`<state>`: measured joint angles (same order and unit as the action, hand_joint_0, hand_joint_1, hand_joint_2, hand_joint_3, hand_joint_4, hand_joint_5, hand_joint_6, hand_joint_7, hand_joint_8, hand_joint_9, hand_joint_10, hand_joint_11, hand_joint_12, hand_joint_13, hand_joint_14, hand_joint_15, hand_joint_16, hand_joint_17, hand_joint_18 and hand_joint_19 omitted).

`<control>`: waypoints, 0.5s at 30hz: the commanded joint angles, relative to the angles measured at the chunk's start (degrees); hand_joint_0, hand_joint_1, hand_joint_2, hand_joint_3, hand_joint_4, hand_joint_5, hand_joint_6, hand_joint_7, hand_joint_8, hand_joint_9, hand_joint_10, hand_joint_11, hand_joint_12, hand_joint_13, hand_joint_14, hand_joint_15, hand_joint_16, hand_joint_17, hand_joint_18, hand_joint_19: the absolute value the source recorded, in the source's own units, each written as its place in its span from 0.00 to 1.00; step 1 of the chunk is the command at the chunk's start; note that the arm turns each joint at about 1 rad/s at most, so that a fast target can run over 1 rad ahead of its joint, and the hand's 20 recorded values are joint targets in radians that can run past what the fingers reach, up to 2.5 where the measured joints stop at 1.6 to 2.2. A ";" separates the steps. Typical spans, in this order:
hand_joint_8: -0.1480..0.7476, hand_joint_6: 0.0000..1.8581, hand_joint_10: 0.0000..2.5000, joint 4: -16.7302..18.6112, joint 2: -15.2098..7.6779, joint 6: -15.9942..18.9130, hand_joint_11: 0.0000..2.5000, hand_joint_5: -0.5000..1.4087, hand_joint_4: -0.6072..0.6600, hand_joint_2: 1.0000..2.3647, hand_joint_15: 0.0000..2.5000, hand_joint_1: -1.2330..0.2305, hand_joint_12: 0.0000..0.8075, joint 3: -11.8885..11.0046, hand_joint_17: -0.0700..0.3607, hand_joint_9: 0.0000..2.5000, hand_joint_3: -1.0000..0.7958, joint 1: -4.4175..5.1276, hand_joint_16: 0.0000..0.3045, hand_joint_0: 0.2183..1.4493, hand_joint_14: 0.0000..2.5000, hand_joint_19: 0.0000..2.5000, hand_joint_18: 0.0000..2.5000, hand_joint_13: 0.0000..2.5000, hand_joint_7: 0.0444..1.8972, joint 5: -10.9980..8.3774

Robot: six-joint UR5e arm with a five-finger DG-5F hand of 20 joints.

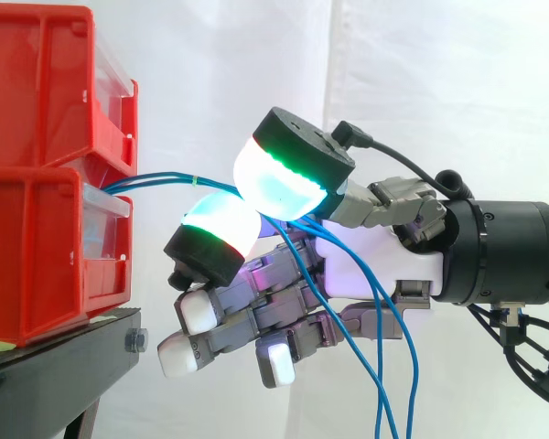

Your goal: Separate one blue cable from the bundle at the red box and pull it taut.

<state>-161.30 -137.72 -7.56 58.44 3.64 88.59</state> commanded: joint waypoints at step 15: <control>0.57 0.40 0.01 0.11 0.00 0.01 0.29 0.18 0.62 0.00 0.17 0.43 0.51 0.01 0.44 0.39 0.28 -0.04 0.18 0.23 0.01 0.29 0.37 0.32 0.62 0.00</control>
<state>-161.23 -137.72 -7.56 58.45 3.60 88.59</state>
